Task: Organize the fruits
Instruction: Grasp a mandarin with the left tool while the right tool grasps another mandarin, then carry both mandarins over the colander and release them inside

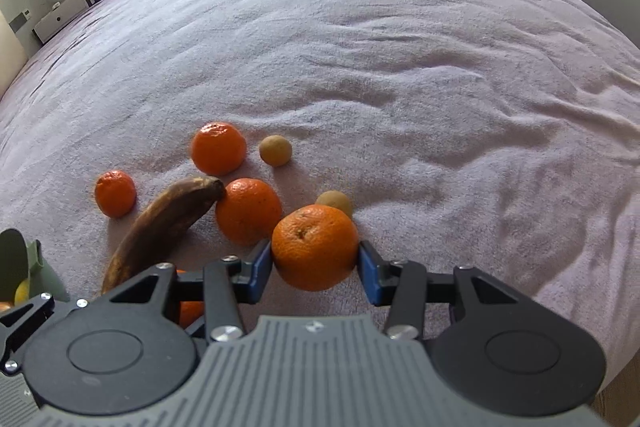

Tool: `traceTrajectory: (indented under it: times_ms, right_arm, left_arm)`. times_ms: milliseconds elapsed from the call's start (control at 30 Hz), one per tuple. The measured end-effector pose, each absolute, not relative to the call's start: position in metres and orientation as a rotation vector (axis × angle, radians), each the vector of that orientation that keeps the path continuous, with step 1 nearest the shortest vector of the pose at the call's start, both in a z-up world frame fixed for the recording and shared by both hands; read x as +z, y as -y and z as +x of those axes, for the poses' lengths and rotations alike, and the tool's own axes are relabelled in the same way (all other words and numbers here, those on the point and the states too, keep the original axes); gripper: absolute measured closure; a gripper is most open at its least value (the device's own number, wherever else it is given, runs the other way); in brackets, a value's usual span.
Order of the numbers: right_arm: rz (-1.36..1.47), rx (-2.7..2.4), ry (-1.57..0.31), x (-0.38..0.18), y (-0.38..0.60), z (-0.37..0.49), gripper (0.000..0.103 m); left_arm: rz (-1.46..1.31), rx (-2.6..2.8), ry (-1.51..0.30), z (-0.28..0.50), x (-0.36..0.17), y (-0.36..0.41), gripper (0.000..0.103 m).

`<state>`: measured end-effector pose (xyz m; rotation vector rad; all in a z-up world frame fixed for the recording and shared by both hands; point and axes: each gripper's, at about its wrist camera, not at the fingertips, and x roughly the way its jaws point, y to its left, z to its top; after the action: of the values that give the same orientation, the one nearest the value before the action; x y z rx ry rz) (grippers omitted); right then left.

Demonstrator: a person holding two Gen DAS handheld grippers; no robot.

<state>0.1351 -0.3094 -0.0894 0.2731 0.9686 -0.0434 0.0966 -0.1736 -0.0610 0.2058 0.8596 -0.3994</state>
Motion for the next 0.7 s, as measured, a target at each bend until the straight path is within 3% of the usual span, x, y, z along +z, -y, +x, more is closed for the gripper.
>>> traceTrajectory:
  times_ms: [700]
  right_arm:
    - [0.158,0.208,-0.799,-0.004,0.235,0.098,0.059]
  left_arm:
    - [0.056,-0.189,-0.800,0.057,0.033,0.065,0.052]
